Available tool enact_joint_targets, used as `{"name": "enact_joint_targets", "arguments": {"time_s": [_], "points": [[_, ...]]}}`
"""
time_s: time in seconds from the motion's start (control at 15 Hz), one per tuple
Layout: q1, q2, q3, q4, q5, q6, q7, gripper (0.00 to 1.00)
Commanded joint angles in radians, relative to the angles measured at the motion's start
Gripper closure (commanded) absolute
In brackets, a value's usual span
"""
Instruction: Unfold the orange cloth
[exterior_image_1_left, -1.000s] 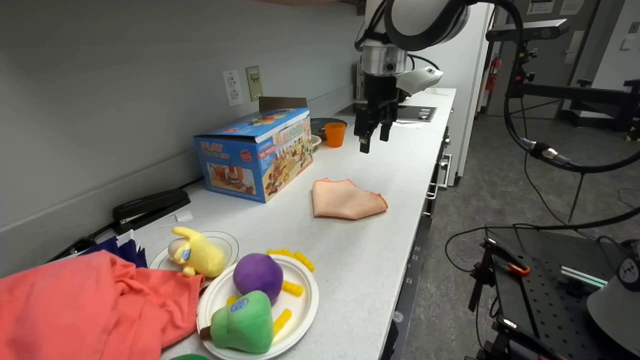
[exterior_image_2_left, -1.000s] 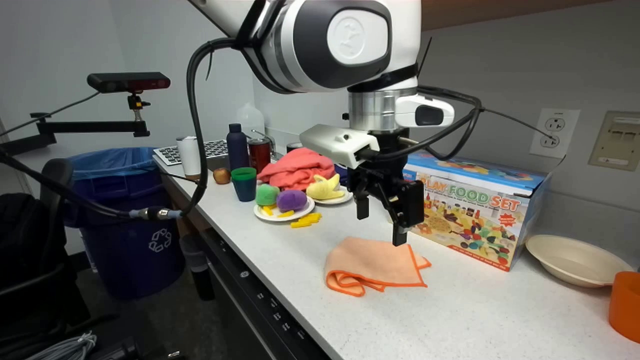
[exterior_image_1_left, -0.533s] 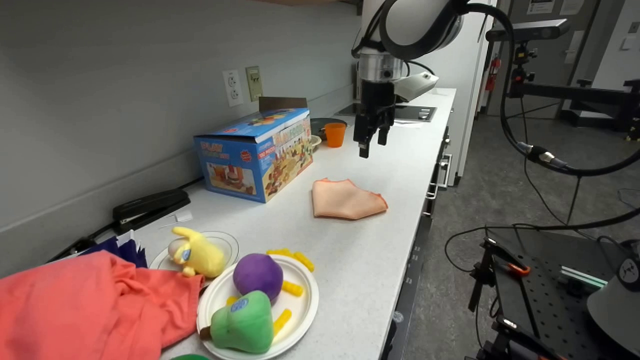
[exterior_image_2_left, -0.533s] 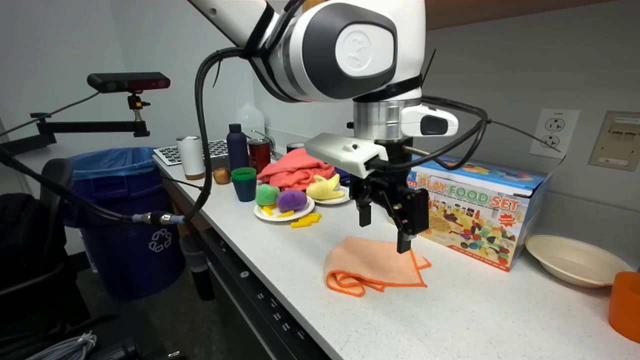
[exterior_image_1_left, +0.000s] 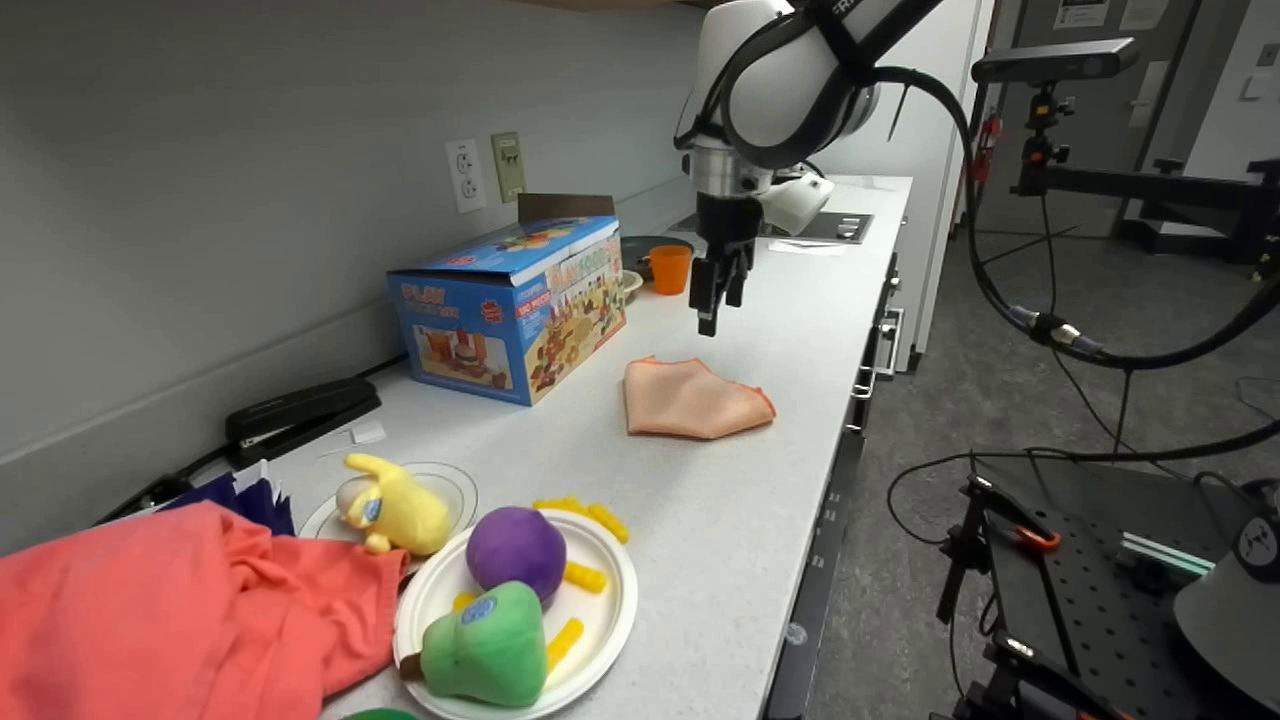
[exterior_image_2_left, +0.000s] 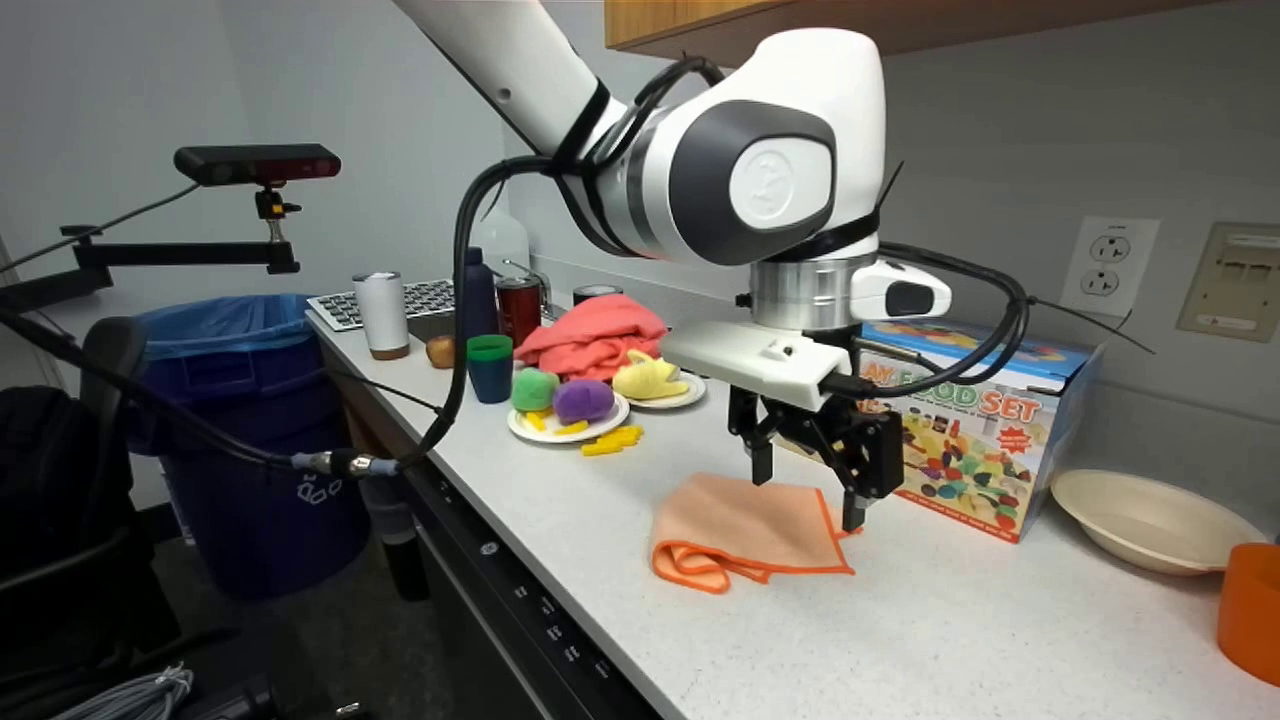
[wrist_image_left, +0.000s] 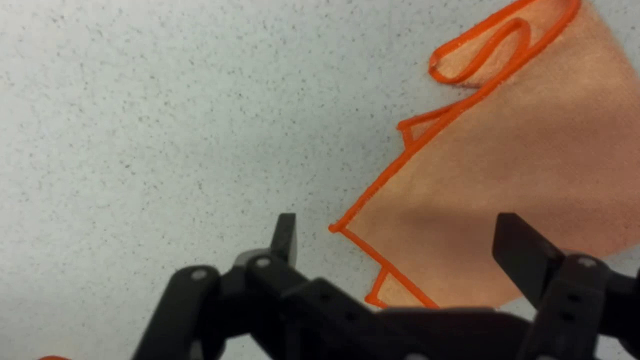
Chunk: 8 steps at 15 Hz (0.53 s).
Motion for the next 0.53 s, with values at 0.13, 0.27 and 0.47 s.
{"name": "enact_joint_targets", "arguments": {"time_s": [0.13,0.27,0.47], "points": [[-0.016,0.125,0.012,0.093,0.009,0.057,-0.069,0.00],[-0.018,0.156,0.016,0.112,0.014,0.067,-0.074,0.00],[-0.020,0.199,0.024,0.140,0.014,0.065,-0.078,0.00]]}}
